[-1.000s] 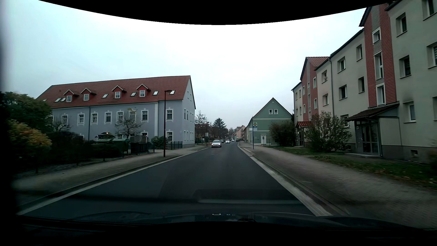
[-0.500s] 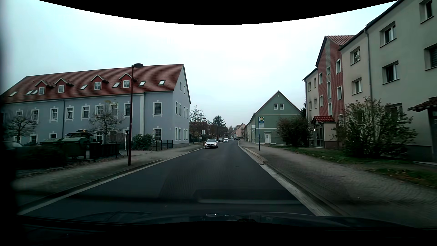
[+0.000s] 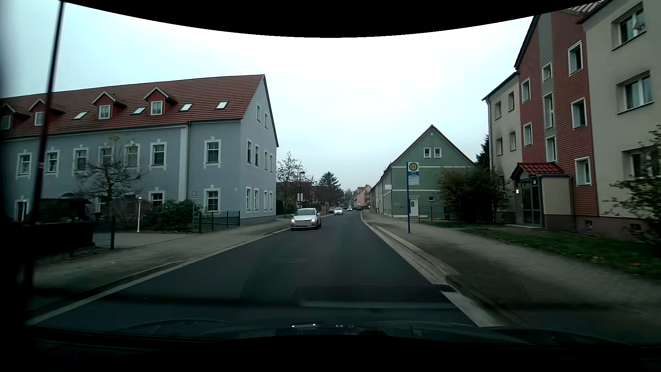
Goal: Follow the waypoints while adhering to traffic rules and regulations
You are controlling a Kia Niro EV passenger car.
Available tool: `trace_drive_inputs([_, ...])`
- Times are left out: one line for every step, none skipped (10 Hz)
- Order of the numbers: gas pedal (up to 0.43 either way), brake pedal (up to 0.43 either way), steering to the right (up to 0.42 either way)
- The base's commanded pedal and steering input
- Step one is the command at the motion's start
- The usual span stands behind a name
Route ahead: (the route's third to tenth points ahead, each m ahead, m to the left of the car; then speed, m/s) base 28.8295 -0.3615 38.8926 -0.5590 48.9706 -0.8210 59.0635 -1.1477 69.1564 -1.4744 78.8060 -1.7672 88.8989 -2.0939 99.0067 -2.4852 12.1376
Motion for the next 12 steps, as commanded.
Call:
trace_drive_inputs([0.138, 0.0, 0.001])
trace_drive_inputs([0.138, 0.0, 0.001])
trace_drive_inputs([0.138, 0.0, 0.001])
trace_drive_inputs([0.138, 0.0, 0.001])
trace_drive_inputs([0.138, 0.0, 0.001])
trace_drive_inputs([0.138, 0.0, 0.001])
trace_drive_inputs([0.138, 0.0, 0.001])
trace_drive_inputs([0.138, 0.0, 0.001])
trace_drive_inputs([0.138, 0.0, 0.001])
trace_drive_inputs([0.138, 0.0, 0.001])
trace_drive_inputs([0.138, 0.0, 0.0])
trace_drive_inputs([0.138, 0.0, 0.001])
